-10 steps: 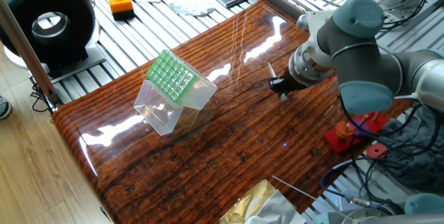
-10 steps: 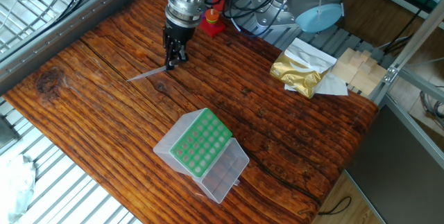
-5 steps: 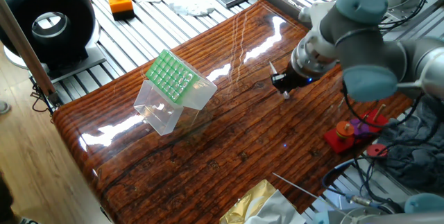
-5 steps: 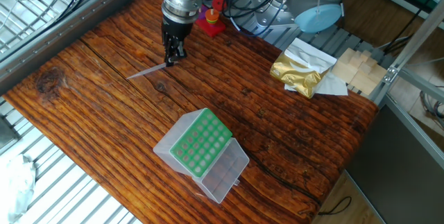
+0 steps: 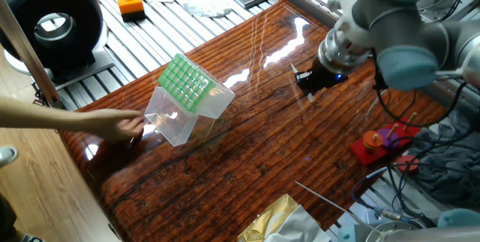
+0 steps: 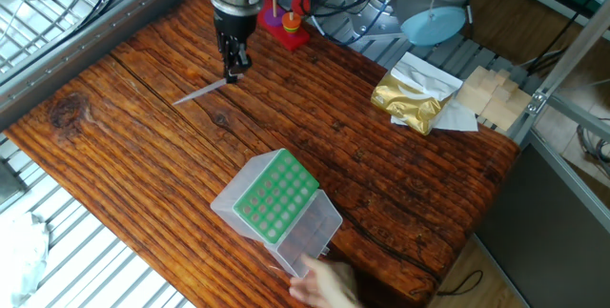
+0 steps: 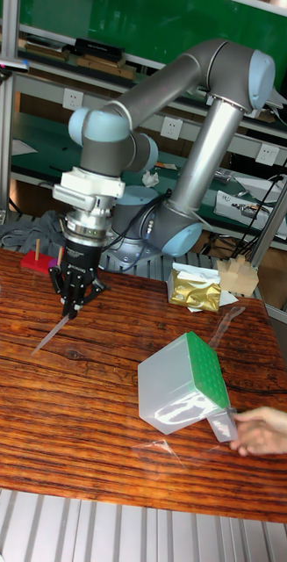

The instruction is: Insert a large pipette tip into the holder for large pipette tips

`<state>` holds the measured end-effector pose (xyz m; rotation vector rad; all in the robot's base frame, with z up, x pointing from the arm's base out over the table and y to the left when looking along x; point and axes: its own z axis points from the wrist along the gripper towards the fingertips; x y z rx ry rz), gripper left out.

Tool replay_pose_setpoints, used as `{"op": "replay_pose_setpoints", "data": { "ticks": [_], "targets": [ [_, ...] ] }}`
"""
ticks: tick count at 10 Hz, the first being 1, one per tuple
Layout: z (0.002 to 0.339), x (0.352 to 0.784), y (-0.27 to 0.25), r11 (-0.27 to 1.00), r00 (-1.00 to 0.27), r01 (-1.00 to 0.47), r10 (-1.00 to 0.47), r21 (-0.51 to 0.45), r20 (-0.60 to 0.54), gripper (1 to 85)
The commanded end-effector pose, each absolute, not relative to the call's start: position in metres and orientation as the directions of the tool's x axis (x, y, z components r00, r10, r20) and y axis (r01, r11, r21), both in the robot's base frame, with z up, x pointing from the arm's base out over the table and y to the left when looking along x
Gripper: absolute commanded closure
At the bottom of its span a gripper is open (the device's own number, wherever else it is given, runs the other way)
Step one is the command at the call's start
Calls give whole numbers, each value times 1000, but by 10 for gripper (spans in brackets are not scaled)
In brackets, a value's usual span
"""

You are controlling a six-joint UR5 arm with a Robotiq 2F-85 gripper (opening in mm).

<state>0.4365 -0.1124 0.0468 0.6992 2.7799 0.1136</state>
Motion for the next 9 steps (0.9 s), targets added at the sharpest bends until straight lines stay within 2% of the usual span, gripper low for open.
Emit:
{"op": "replay_pose_setpoints", "data": {
  "ticks": [1, 5, 9],
  "targets": [
    [72, 440, -106, 873, -854, 440, 479, 209, -203, 820],
    [79, 442, -98, 877, -868, 411, 459, 248, -188, 820],
    [82, 439, -77, 849, -869, 429, 481, 307, -116, 840]
  ]
}}
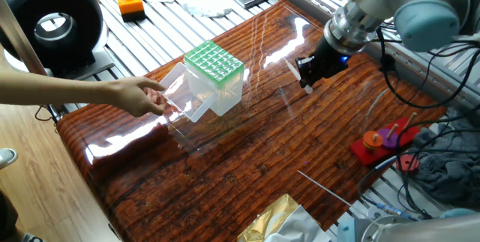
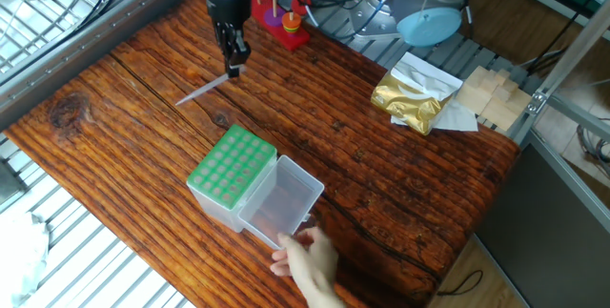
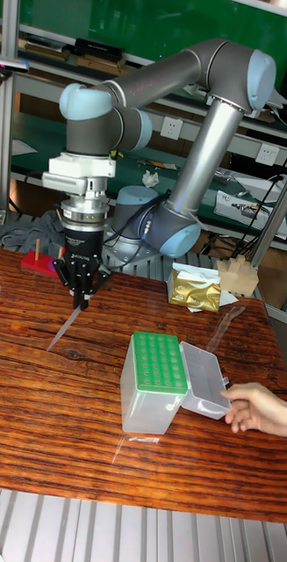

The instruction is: Insert a large pipette tip into the holder for large pipette tips

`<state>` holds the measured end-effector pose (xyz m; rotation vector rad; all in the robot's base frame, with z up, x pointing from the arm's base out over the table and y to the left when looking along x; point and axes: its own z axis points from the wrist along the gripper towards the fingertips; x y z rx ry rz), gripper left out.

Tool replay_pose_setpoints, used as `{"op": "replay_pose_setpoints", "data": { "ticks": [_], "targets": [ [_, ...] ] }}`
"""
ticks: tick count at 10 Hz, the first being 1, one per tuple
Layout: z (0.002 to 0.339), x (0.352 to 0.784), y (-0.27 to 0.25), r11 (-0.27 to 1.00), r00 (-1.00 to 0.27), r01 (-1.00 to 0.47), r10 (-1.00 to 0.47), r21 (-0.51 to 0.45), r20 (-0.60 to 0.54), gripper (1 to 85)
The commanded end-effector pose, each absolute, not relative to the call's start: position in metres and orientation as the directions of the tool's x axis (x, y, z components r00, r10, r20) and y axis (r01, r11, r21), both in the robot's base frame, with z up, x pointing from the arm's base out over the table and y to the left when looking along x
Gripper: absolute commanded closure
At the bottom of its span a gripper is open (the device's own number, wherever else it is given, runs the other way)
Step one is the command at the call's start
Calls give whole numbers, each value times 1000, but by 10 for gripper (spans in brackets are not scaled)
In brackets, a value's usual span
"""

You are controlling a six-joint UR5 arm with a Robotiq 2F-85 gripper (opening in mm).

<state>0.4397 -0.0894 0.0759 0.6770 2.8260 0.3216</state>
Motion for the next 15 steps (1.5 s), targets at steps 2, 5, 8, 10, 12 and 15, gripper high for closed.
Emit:
{"op": "replay_pose_setpoints", "data": {
  "ticks": [2, 5, 8, 10, 12, 15],
  "targets": [
    [79, 430, -75, 851, -874, 443, 479, 283, -74, 847],
    [64, 408, -87, 877, -893, 445, 449, 180, 20, 847],
    [66, 399, -91, 910, -915, 403, 401, 94, 45, 847],
    [67, 398, -102, 936, -936, 352, 351, 24, 33, 847],
    [66, 405, -101, 935, -935, 353, 353, 30, 17, 847],
    [62, 418, -98, 932, -933, 359, 360, 50, -5, 847]
  ]
}}
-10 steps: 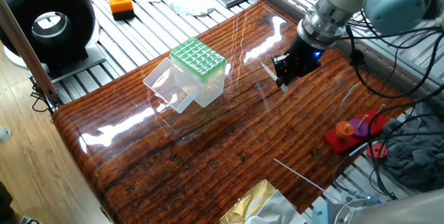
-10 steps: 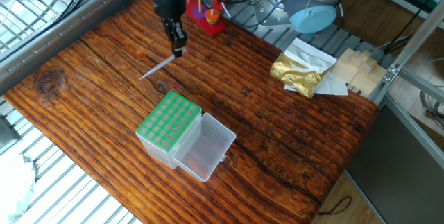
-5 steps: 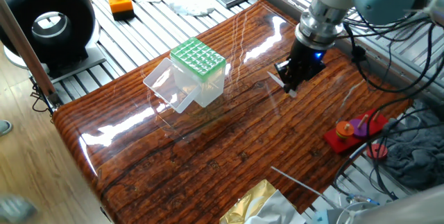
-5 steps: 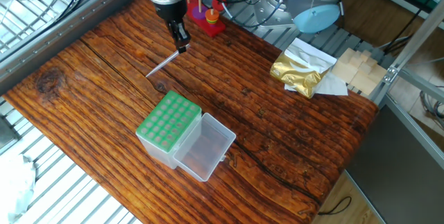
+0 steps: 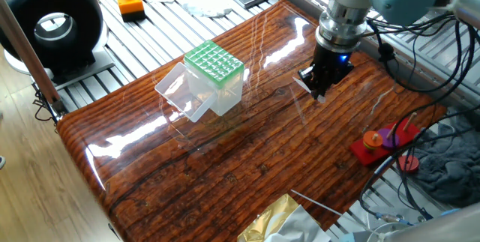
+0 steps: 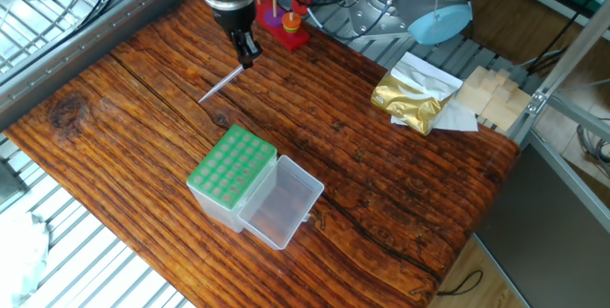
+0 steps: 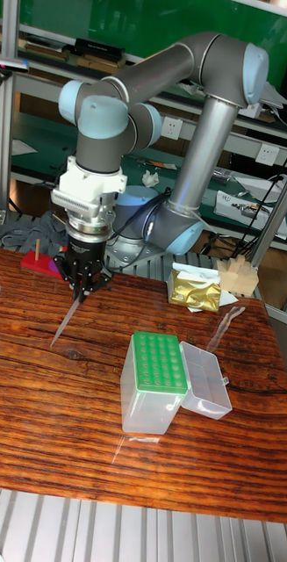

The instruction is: Insert a large pipette tip into the holder for large pipette tips

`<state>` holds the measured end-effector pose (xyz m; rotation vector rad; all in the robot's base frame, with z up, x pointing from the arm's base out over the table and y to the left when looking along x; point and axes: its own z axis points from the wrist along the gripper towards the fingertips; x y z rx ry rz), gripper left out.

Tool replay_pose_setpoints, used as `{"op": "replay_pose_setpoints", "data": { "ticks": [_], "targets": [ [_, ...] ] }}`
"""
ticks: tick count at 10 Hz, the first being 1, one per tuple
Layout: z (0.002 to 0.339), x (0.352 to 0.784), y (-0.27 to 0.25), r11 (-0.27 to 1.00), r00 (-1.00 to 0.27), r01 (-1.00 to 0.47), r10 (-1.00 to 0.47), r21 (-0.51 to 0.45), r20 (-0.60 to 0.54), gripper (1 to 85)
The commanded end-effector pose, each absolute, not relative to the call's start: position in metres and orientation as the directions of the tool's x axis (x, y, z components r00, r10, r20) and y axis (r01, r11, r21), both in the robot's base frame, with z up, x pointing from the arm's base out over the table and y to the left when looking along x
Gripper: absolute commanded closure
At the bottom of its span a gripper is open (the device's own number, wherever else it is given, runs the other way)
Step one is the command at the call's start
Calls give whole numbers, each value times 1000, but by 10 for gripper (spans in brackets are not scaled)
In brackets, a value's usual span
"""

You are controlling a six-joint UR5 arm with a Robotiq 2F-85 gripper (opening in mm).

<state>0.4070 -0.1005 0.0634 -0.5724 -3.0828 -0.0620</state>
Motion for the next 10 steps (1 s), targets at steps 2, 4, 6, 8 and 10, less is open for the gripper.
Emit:
{"op": "replay_pose_setpoints", "data": {
  "ticks": [2, 4, 6, 8, 10],
  "targets": [
    [62, 421, -94, 929, -931, 364, 366, 65, -10, 847],
    [62, 424, -90, 933, -935, 351, 354, 83, -14, 847],
    [62, 425, -107, 954, -953, 301, 301, 21, -39, 847],
    [62, 431, -112, 960, -958, 280, 279, 8, -67, 847],
    [63, 441, -112, 965, -959, 262, 262, 17, -105, 847]
  ]
}}
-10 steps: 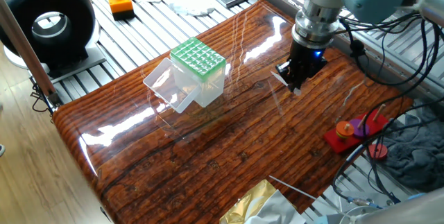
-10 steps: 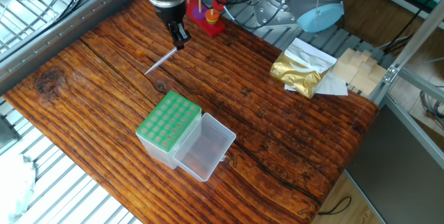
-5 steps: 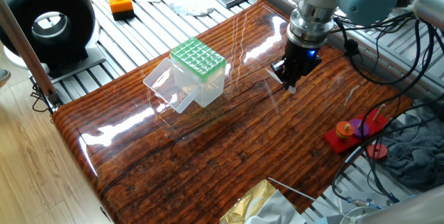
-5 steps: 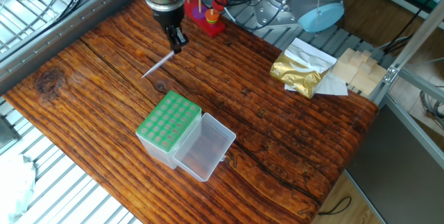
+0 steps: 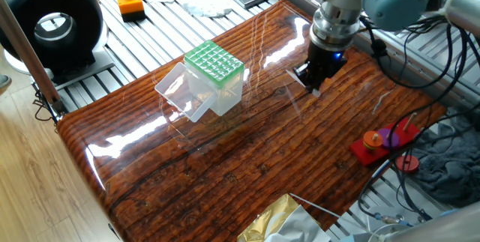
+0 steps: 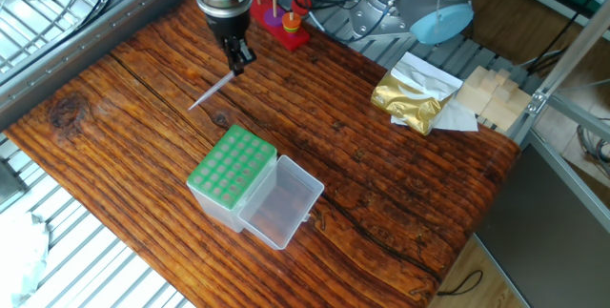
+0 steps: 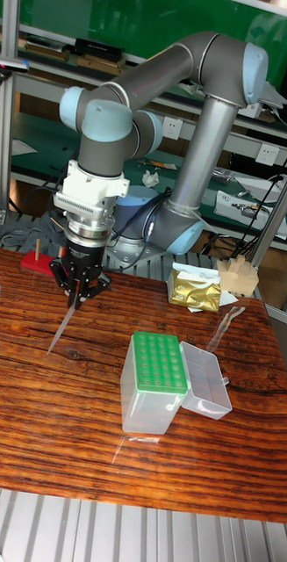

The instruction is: Insert a large pipette tip into the holder for large pipette tips

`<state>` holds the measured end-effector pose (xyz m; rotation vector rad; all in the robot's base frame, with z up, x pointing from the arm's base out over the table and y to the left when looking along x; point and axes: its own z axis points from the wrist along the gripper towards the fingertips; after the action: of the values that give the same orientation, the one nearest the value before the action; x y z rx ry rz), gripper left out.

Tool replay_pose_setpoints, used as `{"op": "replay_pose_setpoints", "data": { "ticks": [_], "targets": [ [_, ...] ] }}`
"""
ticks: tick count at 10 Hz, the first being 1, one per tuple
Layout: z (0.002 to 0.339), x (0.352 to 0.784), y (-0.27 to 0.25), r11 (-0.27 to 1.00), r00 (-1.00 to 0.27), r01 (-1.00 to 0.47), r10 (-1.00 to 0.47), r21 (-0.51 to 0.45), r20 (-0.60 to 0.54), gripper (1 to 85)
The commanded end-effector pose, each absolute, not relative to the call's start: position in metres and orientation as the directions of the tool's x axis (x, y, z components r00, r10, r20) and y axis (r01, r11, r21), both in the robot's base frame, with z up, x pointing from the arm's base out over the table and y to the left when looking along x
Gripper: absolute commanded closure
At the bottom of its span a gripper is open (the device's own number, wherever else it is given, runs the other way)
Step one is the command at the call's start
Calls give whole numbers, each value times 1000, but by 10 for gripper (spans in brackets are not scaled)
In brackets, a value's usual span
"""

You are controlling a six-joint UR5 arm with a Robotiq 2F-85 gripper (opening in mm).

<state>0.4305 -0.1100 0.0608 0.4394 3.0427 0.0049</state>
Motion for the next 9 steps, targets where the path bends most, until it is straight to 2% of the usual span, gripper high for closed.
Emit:
{"op": "replay_pose_setpoints", "data": {
  "ticks": [1, 3, 7, 9],
  "targets": [
    [63, 445, -117, 964, -956, 266, 264, 2, -125, 847],
    [64, 451, -120, 963, -952, 268, 264, -3, -152, 847],
    [65, 458, -103, 953, -941, 294, 302, 73, -155, 847],
    [66, 461, -102, 954, -940, 289, 299, 81, -166, 847]
  ]
}}
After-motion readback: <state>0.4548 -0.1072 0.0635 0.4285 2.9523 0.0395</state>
